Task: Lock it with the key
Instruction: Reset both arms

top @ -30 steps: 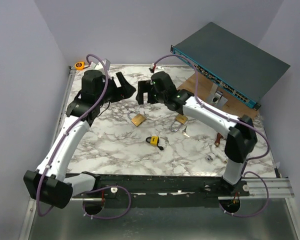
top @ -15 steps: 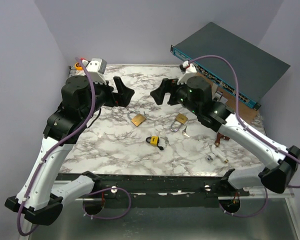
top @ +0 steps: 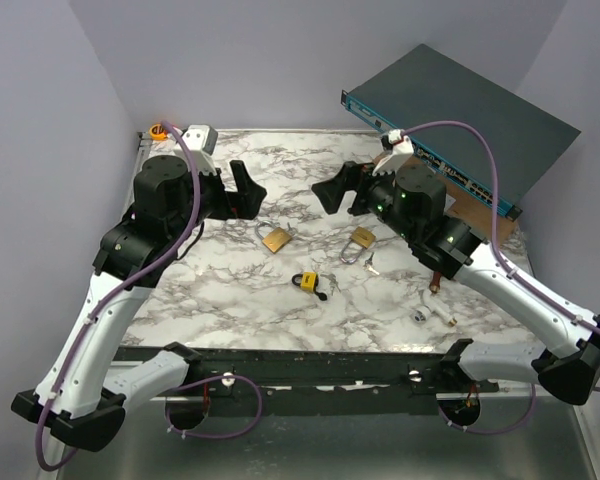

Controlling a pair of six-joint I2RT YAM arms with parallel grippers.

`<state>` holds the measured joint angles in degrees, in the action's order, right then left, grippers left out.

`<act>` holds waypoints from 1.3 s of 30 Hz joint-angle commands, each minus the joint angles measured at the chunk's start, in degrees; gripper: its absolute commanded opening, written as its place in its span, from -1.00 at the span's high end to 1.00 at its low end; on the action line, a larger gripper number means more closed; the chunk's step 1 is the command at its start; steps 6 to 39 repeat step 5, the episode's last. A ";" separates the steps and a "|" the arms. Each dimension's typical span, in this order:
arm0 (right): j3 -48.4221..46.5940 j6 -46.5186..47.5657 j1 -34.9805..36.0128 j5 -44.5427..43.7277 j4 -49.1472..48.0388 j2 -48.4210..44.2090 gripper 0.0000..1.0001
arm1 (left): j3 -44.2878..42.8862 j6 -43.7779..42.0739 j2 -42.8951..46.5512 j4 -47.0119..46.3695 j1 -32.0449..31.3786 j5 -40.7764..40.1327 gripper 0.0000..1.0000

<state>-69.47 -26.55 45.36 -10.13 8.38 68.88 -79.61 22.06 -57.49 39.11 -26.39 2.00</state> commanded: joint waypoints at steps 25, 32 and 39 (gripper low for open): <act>-0.40 0.36 0.08 -1.32 -2.47 -0.59 -1.00 | -0.37 -0.38 0.80 0.14 -0.33 -1.56 -0.97; -0.40 0.36 0.08 -1.32 -2.47 -0.59 -1.00 | -0.37 -0.38 0.80 0.14 -0.33 -1.56 -0.97; -0.40 0.36 0.08 -1.32 -2.47 -0.59 -1.00 | -0.37 -0.38 0.80 0.14 -0.33 -1.56 -0.97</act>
